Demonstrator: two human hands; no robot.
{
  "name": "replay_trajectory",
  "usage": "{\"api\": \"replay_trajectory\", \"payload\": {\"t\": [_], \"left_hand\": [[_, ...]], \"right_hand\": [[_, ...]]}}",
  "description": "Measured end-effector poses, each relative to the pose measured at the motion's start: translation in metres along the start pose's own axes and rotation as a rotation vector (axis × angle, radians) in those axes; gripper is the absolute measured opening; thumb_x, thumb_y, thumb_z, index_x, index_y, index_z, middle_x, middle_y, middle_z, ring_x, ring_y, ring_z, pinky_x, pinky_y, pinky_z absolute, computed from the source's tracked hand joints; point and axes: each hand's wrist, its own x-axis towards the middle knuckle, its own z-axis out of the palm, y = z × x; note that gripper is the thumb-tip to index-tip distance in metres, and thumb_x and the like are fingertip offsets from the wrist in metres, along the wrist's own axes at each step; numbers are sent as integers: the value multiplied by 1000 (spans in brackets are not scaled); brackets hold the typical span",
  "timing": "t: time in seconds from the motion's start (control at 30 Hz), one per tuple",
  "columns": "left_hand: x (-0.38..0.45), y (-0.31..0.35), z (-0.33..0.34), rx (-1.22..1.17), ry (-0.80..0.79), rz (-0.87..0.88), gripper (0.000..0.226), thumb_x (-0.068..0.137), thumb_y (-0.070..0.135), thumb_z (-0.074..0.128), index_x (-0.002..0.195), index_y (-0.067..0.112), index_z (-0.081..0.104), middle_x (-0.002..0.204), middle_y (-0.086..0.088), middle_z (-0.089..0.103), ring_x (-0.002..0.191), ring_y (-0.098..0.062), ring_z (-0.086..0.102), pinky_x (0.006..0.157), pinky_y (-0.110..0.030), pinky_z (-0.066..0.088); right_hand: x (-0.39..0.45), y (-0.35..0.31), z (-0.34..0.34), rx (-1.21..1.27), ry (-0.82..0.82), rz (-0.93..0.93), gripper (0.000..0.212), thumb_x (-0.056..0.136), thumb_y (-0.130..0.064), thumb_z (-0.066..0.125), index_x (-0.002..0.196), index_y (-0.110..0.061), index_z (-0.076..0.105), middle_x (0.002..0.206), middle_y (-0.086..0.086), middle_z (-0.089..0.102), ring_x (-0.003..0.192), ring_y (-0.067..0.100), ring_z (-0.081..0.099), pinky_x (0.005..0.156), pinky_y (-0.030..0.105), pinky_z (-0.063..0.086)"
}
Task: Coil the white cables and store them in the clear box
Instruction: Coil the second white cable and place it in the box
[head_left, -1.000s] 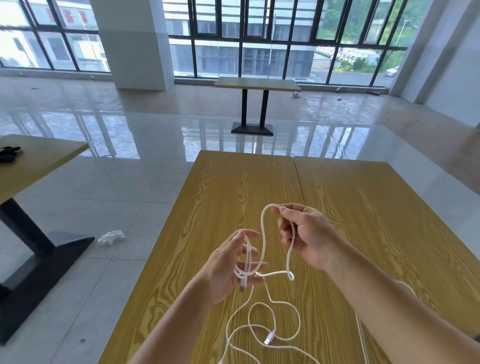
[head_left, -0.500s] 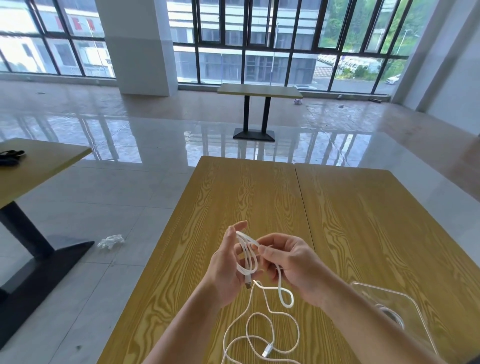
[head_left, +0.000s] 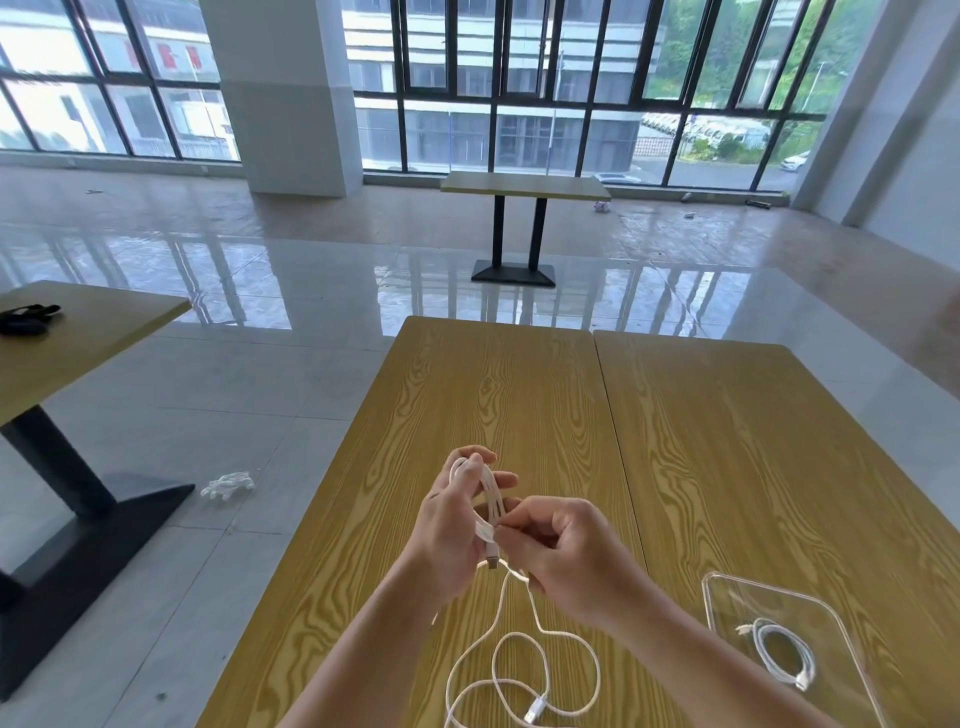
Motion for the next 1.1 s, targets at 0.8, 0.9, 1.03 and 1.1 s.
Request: {"api": "replay_trajectory", "payload": {"t": [0.8,0.9,1.03,1.1], "left_hand": [[6,70,-32,60,-52,88,32,100,42,45,113,29,71,95,-8,71,71,-21,60,61,-34,47],[-1,64,-29,172,-78,69,34,102,40,42,118,28,69,92,-7,70,71,-20,62,65,-34,47],[-9,52,-25,220,-60,57,33,105,35,40,115,24,70,87,-8,69,80,-24,63,75,-41,49],[-10,45,-24,244,-28,84,32,105,33,40,115,23,69,88,-10,66,86,-25,62,78,-41,50]], "right_hand": [[19,8,-37,-692,-109,186,31,98,-18,54,69,-17,66,61,-6,59,46,6,52,43,15,41],[24,3,-38,-595,30,203,27,95,-18,57,73,-13,71,62,-2,67,50,16,64,50,27,58],[21,-11,-36,-296,124,210,18,95,-20,63,81,-15,73,69,5,74,50,11,67,53,27,60],[18,-20,-33,-126,139,205,14,95,-18,64,86,-12,73,71,6,74,49,11,64,51,24,56]]}}
